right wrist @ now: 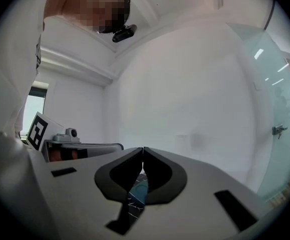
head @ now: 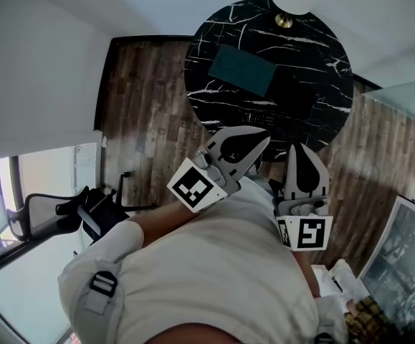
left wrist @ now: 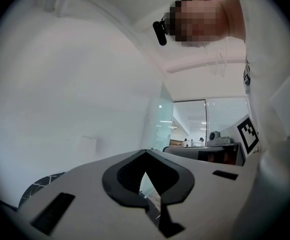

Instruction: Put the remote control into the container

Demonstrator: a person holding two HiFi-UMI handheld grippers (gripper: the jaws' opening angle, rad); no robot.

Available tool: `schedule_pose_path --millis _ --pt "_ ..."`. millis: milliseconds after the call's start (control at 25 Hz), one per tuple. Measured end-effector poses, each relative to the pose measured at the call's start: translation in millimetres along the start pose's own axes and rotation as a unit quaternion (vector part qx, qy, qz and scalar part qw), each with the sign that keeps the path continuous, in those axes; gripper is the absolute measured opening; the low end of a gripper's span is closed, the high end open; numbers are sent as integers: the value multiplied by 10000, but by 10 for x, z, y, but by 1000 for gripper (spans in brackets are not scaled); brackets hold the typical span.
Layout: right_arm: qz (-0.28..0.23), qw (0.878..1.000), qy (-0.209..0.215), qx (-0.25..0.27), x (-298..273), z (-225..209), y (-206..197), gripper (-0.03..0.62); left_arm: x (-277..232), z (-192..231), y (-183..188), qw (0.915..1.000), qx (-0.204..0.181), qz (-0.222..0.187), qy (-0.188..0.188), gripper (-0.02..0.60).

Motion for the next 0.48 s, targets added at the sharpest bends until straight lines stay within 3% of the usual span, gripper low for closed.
schedule_pose_path --millis 200,480 --pt "122 9999 19 -86 -20 -120 -29 9 -75 -19 -35 10000 45 76 39 2" --pt "444 9984 207 -289 -86 -123 -203 9 -35 28 -235 9981 311 490 181 2"
Point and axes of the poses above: the fingertips, and each gripper's own axes: x backward along the fingers, z to its left, y out of its top, the point moved 10 cm from there along x, backward along the fingers, and after that the axes turned 4 degrees about z, right-handed, at the moved point
